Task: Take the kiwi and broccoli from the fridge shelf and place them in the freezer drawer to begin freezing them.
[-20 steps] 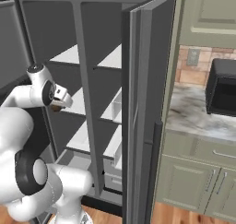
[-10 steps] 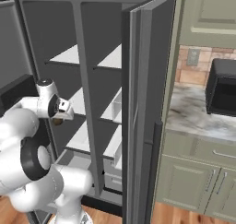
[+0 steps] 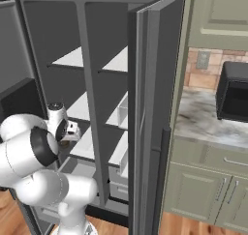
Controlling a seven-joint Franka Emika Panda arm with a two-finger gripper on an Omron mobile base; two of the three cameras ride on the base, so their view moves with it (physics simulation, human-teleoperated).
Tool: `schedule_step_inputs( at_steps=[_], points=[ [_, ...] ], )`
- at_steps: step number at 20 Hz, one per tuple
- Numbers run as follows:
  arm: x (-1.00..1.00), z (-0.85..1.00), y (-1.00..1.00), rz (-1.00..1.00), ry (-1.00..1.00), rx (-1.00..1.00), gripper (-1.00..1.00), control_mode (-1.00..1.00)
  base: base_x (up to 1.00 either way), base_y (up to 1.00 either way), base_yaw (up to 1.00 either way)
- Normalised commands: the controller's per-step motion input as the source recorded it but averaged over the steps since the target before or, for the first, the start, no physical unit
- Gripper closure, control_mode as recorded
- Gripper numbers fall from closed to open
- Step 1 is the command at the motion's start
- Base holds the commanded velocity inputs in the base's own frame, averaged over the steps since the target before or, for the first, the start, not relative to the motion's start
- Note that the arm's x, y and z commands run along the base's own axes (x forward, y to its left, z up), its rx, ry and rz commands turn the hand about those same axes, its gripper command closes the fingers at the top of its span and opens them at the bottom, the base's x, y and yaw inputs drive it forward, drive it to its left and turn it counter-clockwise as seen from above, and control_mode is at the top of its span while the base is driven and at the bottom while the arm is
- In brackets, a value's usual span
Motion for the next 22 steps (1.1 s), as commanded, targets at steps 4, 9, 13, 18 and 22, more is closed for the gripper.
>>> schedule_step_inputs(
  at_steps=[4, 9, 13, 18, 22],
  points=[
    [-0.02, -0.74, 0.0, 0.07, 0.0, 0.0, 1.0, -1.0, 0.0, 0.0, 0.0],
    [-0.05, -0.72, 0.14, 0.0, 0.03, -0.01, 1.0, -1.0, 0.0, 0.0, 0.0],
    [-0.04, -0.52, 0.34, 0.0, 0.11, -0.03, 1.0, -1.0, 0.0, 0.0, 0.0],
    [-0.08, -0.41, 0.02, 0.0, 0.11, 0.0, 1.0, -1.0, 0.0, 0.0, 0.0],
    [-0.05, -0.61, 0.0, 0.0, 0.06, 0.0, 1.0, -1.0, 0.0, 0.0, 0.0]
  ],
)
